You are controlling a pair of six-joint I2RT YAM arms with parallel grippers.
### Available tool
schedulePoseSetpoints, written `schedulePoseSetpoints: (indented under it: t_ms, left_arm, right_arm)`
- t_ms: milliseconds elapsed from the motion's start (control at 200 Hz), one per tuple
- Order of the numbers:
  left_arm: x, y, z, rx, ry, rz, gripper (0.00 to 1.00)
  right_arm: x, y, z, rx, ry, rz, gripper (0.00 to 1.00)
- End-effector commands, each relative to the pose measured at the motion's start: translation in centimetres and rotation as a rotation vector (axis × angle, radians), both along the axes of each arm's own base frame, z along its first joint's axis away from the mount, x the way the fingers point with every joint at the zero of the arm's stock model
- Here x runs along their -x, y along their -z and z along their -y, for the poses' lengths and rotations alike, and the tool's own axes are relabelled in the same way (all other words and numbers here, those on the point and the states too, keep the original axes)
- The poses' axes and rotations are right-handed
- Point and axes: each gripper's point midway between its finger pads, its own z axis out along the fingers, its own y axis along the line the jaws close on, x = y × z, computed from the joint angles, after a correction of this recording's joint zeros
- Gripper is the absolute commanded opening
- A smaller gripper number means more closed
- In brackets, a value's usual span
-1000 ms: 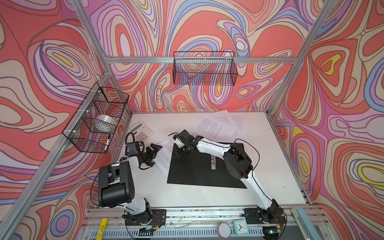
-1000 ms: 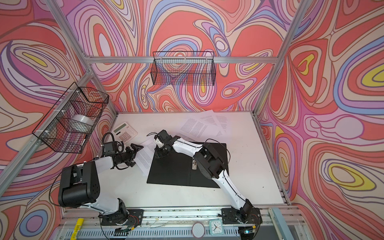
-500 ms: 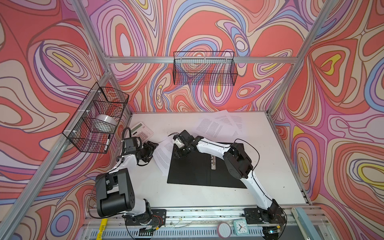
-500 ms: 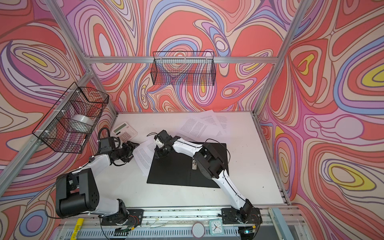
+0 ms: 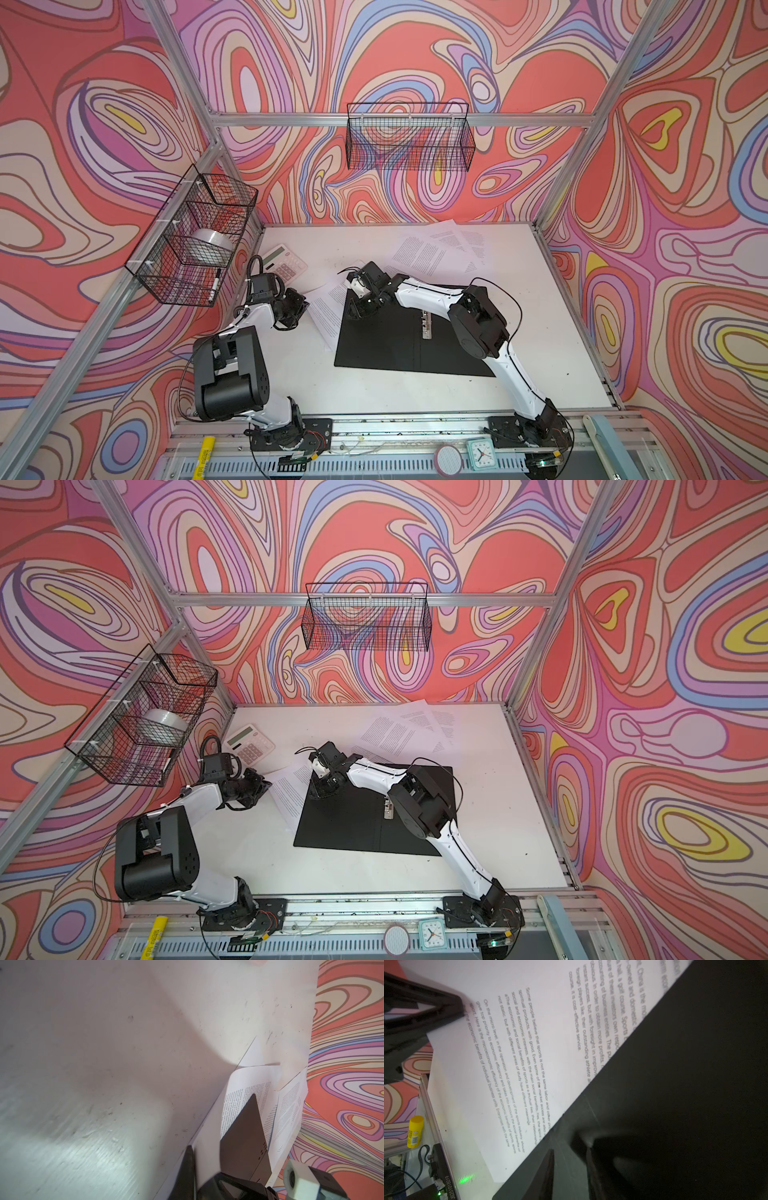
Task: Put the files into the folder
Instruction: 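Lift the sheet with the left gripper over the folder while the right gripper approaches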
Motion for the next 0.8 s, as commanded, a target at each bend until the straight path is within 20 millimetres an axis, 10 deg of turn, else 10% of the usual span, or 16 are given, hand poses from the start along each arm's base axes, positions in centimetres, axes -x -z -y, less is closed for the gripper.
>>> schedulePoseSetpoints:
  t_ms: [0,150,371,796]
  left_arm:
    - [-0.2,-1.7,-1.0,-0.067,0.0,-0.009,0.0]
    - [0.1,-6.5,-2.4,-0.205,0.02,0.034,0.0]
    - [0.4,-14.7,-0.9,-0.313,0.113,0.196,0.0]
    - [-0.5,-24.3,19.6,-0.305,0.588,0.477,0.0]
  right_arm:
    - [0.4,-4.4,0.6,-0.032,0.003,0.055,0.48]
    - [-0.9,-11.6,2.8,-0.09,0.076,0.196,0.8]
    - [-2.7,-17.3,10.0,-0.131,0.232,0.267,0.93]
    - [-3.4,-17.2,28.3,-0.03,0.625,0.269,0.98]
